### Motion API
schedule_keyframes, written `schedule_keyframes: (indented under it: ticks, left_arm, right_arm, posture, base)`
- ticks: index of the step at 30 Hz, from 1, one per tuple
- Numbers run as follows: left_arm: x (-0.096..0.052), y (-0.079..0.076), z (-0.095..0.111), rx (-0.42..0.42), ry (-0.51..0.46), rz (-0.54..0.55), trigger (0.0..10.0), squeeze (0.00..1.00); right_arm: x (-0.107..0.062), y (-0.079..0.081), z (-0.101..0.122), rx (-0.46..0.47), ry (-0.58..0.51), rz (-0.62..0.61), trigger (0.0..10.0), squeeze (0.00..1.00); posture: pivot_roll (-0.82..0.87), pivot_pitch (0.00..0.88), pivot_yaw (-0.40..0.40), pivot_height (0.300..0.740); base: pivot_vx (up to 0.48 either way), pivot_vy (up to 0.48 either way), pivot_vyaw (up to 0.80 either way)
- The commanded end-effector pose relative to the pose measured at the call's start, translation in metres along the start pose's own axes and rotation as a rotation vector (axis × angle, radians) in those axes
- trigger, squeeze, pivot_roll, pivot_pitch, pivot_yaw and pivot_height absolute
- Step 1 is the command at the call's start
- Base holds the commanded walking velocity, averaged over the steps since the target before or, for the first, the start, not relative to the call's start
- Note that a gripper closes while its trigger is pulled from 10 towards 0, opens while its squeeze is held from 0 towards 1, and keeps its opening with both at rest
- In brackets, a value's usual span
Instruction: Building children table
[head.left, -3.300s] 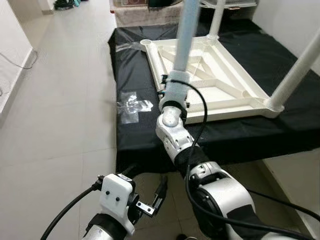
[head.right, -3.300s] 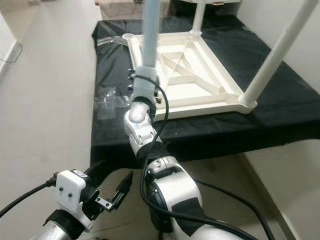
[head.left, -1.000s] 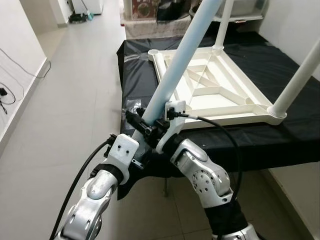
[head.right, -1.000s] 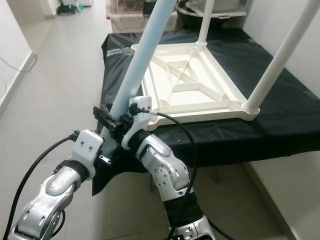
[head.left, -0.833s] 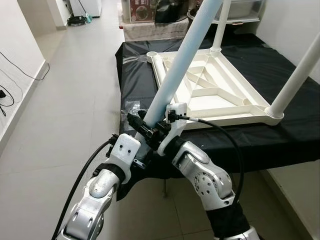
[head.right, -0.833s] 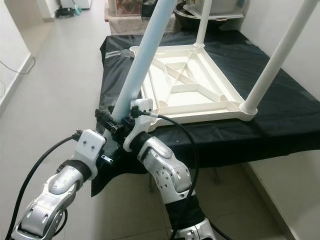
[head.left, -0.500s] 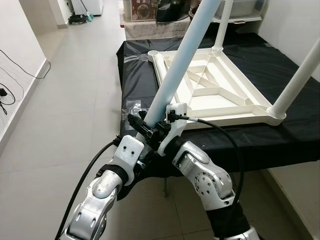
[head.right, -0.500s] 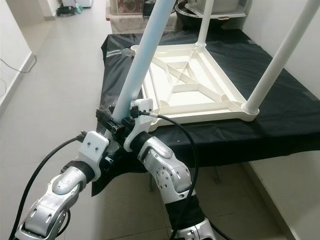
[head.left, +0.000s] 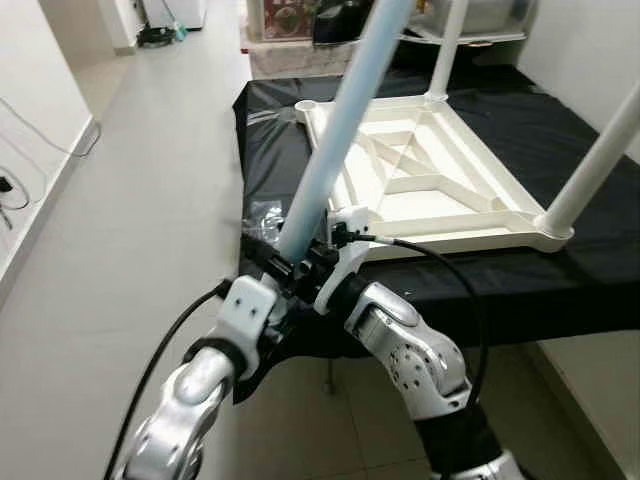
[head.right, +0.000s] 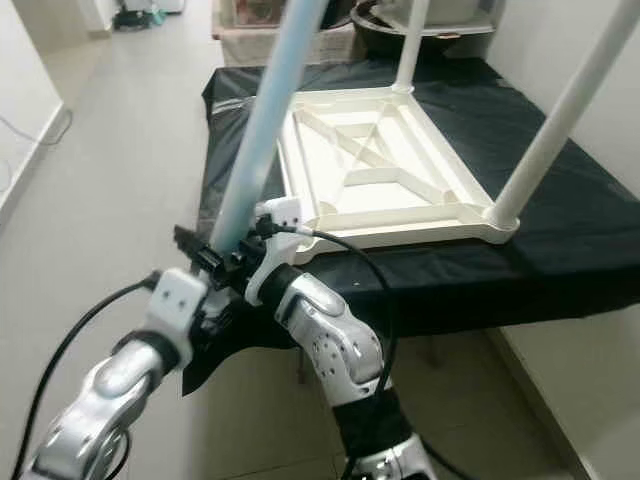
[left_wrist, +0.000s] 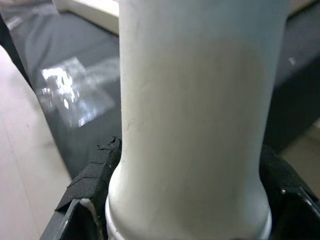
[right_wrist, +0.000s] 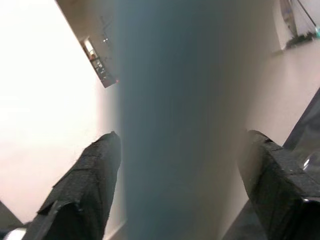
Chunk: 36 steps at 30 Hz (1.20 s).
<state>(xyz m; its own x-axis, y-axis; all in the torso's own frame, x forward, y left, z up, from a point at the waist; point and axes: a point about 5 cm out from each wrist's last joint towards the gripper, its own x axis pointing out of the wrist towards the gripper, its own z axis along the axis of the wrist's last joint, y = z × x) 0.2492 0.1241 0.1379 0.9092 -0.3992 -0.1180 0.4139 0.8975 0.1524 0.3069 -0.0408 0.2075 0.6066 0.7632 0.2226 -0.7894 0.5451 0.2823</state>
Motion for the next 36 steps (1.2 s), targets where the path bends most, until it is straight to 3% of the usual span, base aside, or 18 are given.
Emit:
schedule_keyframes:
  ticks: [1,7,8,14,19,27,36]
  left_arm:
    - [-0.009,0.006,0.001,-0.019,0.0,-0.024,10.0,0.0]
    - [-0.024,0.01,-0.002,-0.053,0.009,-0.113,10.0,0.0]
    - [-0.032,0.013,-0.002,-0.097,0.008,-0.159,10.0,0.0]
    - [-0.045,0.016,-0.005,-0.153,0.03,-0.257,10.0,0.0]
    - [-0.049,0.015,-0.007,-0.196,0.034,-0.285,10.0,0.0]
    - [-0.046,0.0,-0.009,-0.211,0.042,-0.354,10.0,0.0]
    - [-0.051,-0.005,-0.01,-0.239,0.047,-0.381,10.0,0.0]
  right_arm:
    - [-0.001,-0.005,0.001,-0.012,-0.001,0.026,10.0,0.0]
    - [-0.004,-0.013,-0.001,-0.02,0.044,0.082,10.0,0.0]
    - [-0.005,-0.012,-0.002,0.0,0.068,0.138,10.0,0.0]
    - [-0.009,-0.005,-0.006,0.038,0.122,0.264,10.0,0.0]
    - [-0.01,0.0,-0.008,0.079,0.131,0.319,10.0,0.0]
    - [-0.001,0.006,-0.008,0.212,0.099,0.352,10.0,0.0]
    - [0.0,0.011,-0.013,0.245,0.122,0.402,10.0,0.0]
  posture:
    - [0.07,0.094,0.005,0.74]
    - [0.08,0.102,0.005,0.74]
    - [0.08,0.102,0.005,0.74]
    - [0.08,0.107,0.01,0.74]
    - [0.08,0.107,0.01,0.74]
    - [0.08,0.107,0.011,0.74]
    - [0.08,0.108,0.009,0.74]
  base:
    - [0.0,0.0,0.0]
    - [0.0,0.0,0.0]
    - [0.0,0.0,0.0]
    - [0.0,0.0,0.0]
    - [0.0,0.0,0.0]
    - [0.0,0.0,0.0]
    - [0.0,0.0,0.0]
